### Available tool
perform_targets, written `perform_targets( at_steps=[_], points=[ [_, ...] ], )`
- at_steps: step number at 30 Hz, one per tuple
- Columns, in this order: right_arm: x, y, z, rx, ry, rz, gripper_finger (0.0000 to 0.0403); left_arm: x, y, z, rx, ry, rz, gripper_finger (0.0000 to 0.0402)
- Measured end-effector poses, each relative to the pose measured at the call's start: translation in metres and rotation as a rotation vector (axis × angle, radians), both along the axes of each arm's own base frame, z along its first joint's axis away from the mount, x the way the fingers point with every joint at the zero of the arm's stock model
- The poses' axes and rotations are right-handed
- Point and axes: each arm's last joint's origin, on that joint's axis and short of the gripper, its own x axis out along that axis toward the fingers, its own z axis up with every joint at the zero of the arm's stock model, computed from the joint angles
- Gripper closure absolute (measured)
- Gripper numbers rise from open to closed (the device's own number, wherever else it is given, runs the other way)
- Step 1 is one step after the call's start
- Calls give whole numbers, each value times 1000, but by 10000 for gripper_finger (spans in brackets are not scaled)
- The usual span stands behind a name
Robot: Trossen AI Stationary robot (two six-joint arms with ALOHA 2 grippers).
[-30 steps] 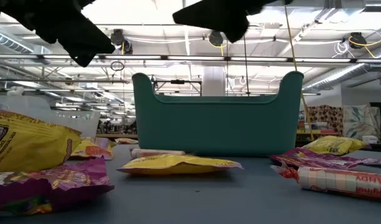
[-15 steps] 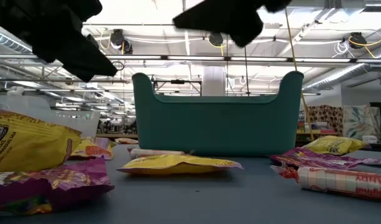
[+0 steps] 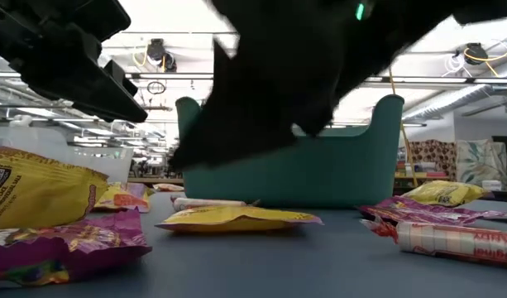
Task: Sort candy
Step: Put the orange candy into the transparent bin
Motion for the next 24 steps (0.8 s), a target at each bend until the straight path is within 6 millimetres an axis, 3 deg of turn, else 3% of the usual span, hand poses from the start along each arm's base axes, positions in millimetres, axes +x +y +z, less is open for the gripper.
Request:
perform_targets(
  at_steps=[7,24],
  points=[
    [6,-11,-21,25,25,-83,202,0,0,0,0,1,1,327],
    [5,-19,-24,-9,46,-139,237,0,0,0,0,1,1,327]
  ],
)
